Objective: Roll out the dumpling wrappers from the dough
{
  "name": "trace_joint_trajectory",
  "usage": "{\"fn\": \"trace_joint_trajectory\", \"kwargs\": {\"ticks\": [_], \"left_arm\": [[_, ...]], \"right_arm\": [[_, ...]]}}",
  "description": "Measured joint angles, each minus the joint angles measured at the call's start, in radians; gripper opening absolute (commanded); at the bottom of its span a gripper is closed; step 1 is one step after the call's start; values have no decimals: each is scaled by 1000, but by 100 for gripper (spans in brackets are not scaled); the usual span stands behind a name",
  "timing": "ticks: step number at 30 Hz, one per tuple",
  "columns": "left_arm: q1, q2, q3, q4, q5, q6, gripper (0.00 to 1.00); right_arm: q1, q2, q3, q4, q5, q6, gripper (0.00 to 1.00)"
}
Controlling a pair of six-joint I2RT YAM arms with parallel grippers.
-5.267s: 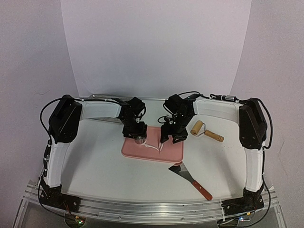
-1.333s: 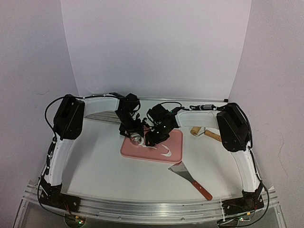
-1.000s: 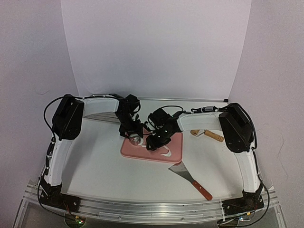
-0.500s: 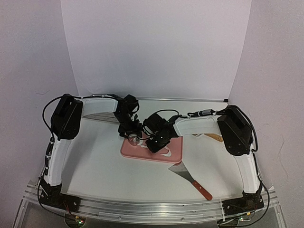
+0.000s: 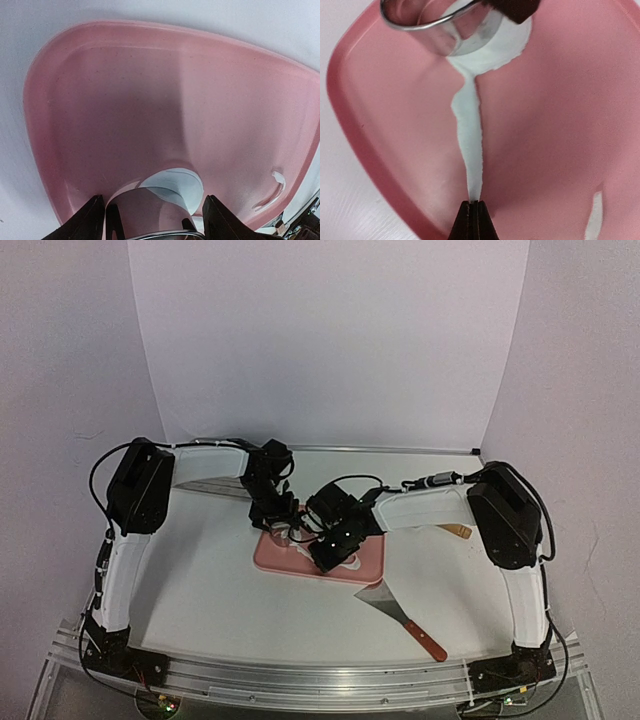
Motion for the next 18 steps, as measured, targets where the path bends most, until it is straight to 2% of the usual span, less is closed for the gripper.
{"fn": "trace_joint_trajectory", "kwargs": {"ticks": [6, 13, 18], "left_arm": [[-3, 0, 0, 3, -12, -4, 68], [-3, -1, -1, 4, -14, -4, 67], [-3, -10, -14, 13, -17, -5, 66]], "right_arm": [[4, -27, -34, -32, -149, 19, 0], [5, -31, -34, -62, -212, 34, 1], [6, -61, -23, -90, -183, 55, 24]]}}
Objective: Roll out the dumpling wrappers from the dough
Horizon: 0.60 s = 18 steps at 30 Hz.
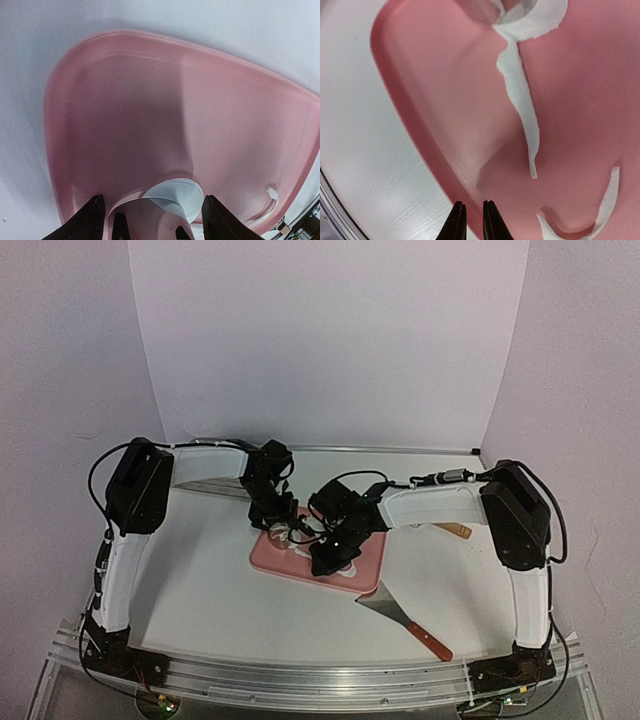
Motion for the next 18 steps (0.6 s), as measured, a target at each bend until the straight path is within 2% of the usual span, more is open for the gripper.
{"fn": "trace_joint_trajectory", "kwargs": {"ticks": [6, 11, 18], "left_arm": [[0, -13, -24, 16, -5, 0, 64], [2, -15, -28, 18, -3, 0, 64], [9, -14, -28, 16, 3, -2, 62]], "right_arm": [[-8, 4, 113, 0, 55, 18, 33], [-21, 77, 232, 48, 82, 10, 39], [-26, 158, 248, 73, 109, -33, 42]]}}
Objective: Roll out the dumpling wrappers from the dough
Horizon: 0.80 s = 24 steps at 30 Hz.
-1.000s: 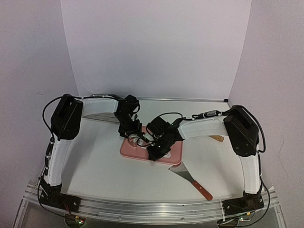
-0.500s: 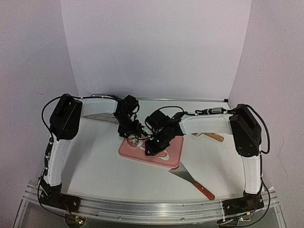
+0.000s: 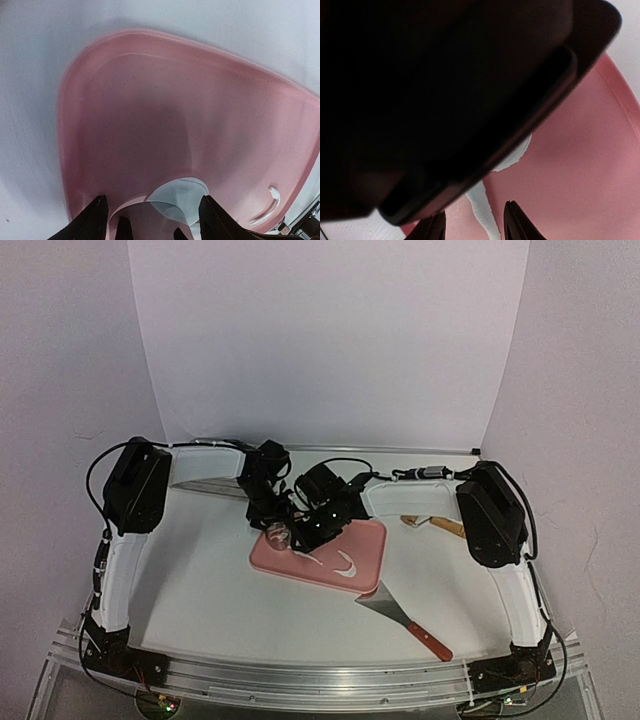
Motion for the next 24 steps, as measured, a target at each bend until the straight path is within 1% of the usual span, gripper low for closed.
{"fn": "trace_joint_trajectory", "kwargs": {"ticks": [7, 11, 16, 21, 24], "left_arm": [[11, 0, 0, 0, 6, -1, 61], [18, 0, 0, 0, 11, -2, 61], [26, 0, -5, 7, 18, -4, 61], [46, -7, -25, 39, 63, -22, 61], [71, -23, -68, 93, 122, -43, 61]], "right_arm": [[0, 12, 1, 19, 21, -40, 42], [0, 17, -10, 56, 39, -50, 48], [2, 9, -57, 129, 55, -47, 48], [3, 8, -79, 177, 55, -32, 47], [5, 5, -100, 186, 57, -25, 48]]}}
